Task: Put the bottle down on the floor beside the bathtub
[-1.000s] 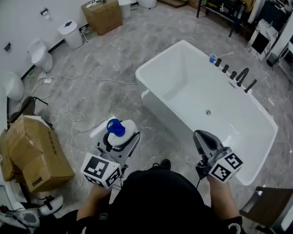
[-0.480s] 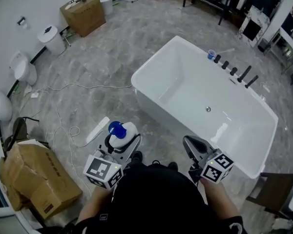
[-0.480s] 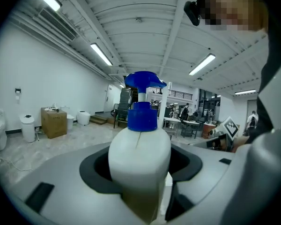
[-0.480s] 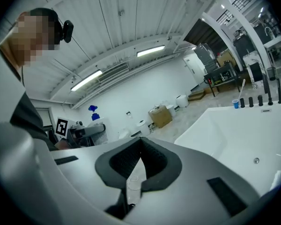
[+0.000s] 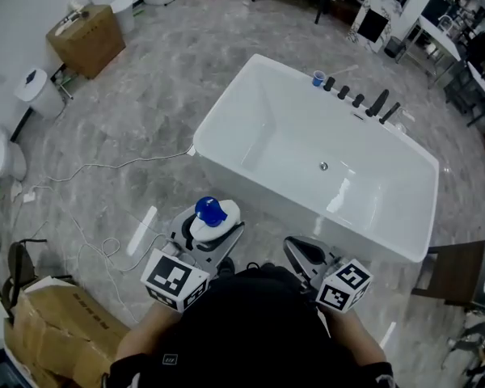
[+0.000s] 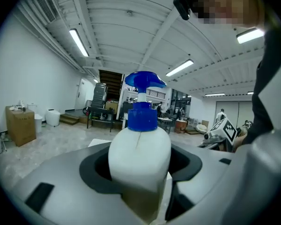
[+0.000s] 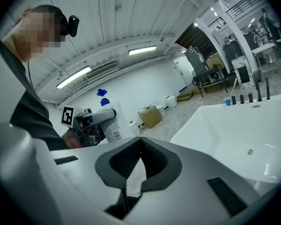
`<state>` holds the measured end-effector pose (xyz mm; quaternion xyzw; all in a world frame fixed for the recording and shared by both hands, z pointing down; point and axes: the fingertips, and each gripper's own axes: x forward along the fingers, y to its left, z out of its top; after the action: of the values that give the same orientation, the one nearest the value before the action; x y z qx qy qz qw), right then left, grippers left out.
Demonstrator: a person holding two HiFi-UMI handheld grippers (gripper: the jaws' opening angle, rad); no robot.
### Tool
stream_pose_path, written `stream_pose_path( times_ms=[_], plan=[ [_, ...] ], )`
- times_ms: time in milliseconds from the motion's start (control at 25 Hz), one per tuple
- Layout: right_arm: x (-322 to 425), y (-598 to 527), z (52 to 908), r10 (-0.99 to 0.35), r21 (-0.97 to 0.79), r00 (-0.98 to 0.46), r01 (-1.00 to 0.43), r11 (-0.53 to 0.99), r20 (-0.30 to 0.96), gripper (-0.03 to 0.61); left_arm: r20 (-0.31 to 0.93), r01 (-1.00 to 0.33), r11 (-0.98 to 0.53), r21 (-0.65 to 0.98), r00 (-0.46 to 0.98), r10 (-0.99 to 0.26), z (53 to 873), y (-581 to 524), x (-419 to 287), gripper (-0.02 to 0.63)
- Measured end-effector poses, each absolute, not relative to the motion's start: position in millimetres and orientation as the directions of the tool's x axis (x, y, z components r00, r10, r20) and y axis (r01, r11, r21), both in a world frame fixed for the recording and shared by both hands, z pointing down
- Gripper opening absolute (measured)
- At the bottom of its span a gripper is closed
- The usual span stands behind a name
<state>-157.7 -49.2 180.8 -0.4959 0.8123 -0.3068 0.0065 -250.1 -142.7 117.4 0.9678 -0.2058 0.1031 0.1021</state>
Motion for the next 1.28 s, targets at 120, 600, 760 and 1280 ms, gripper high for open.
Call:
stream_pose_path(
  times_ms=[120,600,760,1280],
  plan=[
    [-144.7,-39.4,177.5,-0.824,-0.497,-0.482,-0.815,0.298,0.297,0.028,0.247,-0.393,-0.908,0.146,0.903,-0.352,115.6,-137.3,-234.2,0.273],
    [-44.8,-7.1,130.3,-0.925,-0.48,-0.334,-0.851,0.214,0.18,0.028,0.303,-0.27,-0.953,0.137,0.928,-0.219,113.3,-107.7,-108.6,0.273],
    [-15.5,-15.7,125.0,-0.948,-0.445,-0.276,-0.877,0.181,0.158,0.028,0.32,-0.188,-0.97,0.154,0.938,-0.13,128.0,-97.6,-72.2,0.273],
    [-8.1,-50.7,138.7,-0.957,-0.454,-0.206,-0.886,0.093,0.206,0.028,0.385,-0.058,-0.981,0.186,0.923,0.018,184.7,-102.4,-43.6,0.273]
  ],
)
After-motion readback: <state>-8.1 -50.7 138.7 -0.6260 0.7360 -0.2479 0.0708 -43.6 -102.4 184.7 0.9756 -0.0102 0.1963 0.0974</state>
